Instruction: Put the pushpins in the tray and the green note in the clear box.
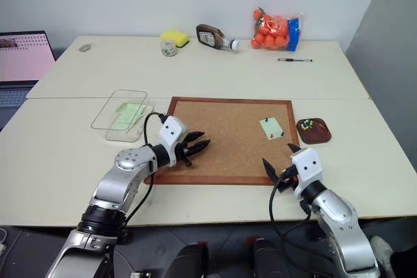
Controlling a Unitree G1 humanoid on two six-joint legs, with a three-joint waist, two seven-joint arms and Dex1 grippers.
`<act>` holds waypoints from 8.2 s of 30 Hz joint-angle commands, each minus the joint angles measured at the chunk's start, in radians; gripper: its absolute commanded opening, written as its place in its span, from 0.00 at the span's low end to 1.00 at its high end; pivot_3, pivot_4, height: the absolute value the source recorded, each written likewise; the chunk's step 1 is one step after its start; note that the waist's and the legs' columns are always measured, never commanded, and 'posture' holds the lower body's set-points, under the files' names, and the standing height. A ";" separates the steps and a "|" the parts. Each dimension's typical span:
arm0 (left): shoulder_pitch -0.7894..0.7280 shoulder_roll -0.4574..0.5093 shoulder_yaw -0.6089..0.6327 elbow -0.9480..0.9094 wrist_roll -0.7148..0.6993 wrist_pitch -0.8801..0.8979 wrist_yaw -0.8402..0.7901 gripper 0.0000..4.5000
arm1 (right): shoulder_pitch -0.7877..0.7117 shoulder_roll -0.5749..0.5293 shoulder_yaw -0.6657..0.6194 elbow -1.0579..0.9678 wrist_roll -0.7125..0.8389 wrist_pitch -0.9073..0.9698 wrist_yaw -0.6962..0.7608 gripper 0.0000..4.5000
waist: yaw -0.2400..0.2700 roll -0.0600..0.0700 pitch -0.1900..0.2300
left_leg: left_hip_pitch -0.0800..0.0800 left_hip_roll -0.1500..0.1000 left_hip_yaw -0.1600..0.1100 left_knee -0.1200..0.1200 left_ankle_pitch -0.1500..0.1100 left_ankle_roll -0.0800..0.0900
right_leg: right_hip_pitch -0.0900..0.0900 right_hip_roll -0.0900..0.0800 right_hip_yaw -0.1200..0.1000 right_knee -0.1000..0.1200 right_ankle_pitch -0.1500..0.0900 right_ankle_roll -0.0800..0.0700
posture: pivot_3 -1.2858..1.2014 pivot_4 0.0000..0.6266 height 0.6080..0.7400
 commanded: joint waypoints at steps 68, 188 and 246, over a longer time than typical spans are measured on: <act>0.050 -0.017 -0.059 -0.111 0.059 0.108 -0.021 0.00 | -0.700 0.148 -0.102 0.687 0.025 0.116 -0.103 0.00 | 0.000 0.001 0.000 | -0.001 0.000 0.000 -0.001 0.000 0.000 | -0.001 0.000 0.000 0.000 0.003 -0.005 | 0.52 0.24 1.00; 0.059 0.005 -0.065 -0.063 0.098 0.054 -0.003 0.00 | -0.384 0.131 -0.144 0.324 0.043 0.151 -0.143 0.01 | 0.000 0.006 -0.003 | 0.001 -0.001 0.002 -0.001 0.000 0.001 | 0.000 0.000 0.002 -0.001 0.001 0.001 | 0.52 0.24 1.00; 0.060 0.011 -0.087 -0.046 0.113 0.014 -0.003 0.00 | -0.292 0.048 -0.124 0.200 0.085 0.146 -0.106 0.91 | 0.000 0.007 -0.003 | 0.001 0.000 0.002 -0.001 0.000 0.001 | 0.000 0.000 0.002 -0.001 0.001 0.001 | 0.52 0.24 1.00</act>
